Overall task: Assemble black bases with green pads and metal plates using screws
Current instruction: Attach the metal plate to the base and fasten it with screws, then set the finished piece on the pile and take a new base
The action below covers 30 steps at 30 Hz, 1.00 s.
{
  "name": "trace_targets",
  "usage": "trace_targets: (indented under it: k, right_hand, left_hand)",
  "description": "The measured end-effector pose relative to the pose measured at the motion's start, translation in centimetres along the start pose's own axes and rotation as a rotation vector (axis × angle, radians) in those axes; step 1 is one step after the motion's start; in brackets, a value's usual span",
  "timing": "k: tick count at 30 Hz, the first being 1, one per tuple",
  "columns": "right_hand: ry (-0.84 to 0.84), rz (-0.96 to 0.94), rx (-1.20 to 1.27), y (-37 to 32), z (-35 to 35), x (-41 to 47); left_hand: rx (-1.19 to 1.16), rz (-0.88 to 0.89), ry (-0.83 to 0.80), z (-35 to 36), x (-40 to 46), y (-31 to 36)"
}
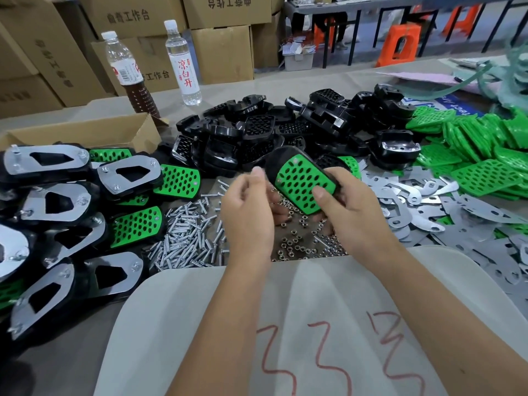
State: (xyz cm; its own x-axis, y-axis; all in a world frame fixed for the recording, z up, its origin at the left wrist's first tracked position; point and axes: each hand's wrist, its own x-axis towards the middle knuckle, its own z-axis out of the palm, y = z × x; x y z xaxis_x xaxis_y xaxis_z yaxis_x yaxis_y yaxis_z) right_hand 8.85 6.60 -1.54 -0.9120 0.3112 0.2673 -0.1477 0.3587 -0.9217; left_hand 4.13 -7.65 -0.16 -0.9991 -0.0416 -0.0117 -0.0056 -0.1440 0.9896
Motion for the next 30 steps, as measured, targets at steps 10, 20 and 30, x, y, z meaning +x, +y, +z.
trace_targets:
  k: [10, 20, 30]
  right_hand:
    - [-0.105, 0.111, 0.363, 0.1, 0.0, 0.0]
    - [-0.086, 0.133, 0.278, -0.3, 0.6, 0.0]
    - [-0.034, -0.023, 0.211, -3.7, 10.0, 4.5]
  left_hand:
    - [-0.032, 0.039, -0.143, -0.5, 0.5, -0.4]
    - [-0.137, -0.091, -0.099, -0.7, 0.2, 0.3]
    - [0.463, 0.255, 0.374, -5.4, 2.4, 4.0]
